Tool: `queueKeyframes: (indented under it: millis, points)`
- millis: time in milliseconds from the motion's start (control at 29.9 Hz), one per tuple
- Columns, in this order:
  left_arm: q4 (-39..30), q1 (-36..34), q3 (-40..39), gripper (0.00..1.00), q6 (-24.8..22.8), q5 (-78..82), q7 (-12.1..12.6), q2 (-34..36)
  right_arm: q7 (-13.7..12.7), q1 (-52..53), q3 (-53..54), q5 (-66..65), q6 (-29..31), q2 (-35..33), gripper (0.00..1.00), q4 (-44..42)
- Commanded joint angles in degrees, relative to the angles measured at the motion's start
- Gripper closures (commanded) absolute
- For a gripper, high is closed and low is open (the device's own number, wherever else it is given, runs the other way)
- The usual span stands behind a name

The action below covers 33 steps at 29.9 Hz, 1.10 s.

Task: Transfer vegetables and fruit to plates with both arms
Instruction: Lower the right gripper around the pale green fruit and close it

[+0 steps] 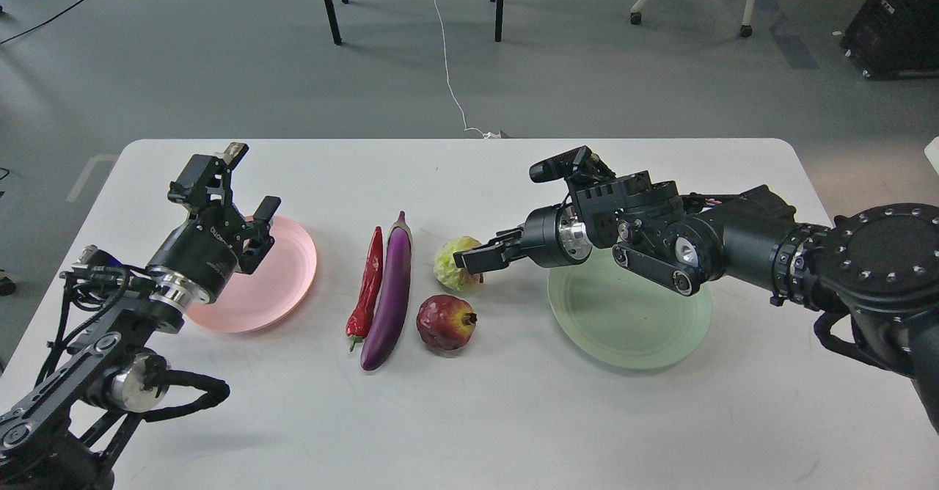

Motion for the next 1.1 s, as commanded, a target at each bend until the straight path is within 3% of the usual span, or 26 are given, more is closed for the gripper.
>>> queueKeyframes:
  millis: [0,736,936,1070]
  points:
    - [-0.1,0.0,0.0,0.02,0.0,0.0,0.0,0.3,0.0,-0.3,0.0,0.0,-0.5,0.0,0.01,0.3]
    - [-1.2,0.9,-0.1,0.02,0.0,0.0,0.0,0.7,0.0,-5.1,1.8,0.0,-7.6,0.0,0.02,1.5]
    - [-1.2,0.9,-0.4,0.02,0.0,0.0,0.0,0.7,0.0,-5.8,3.1,0.0,-10.0,0.0,0.08,1.5]
    - [-1.2,1.0,-0.4,0.02,0.0,0.0,0.0,0.7,0.0,-5.9,3.1,0.0,-10.0,0.0,0.22,1.5]
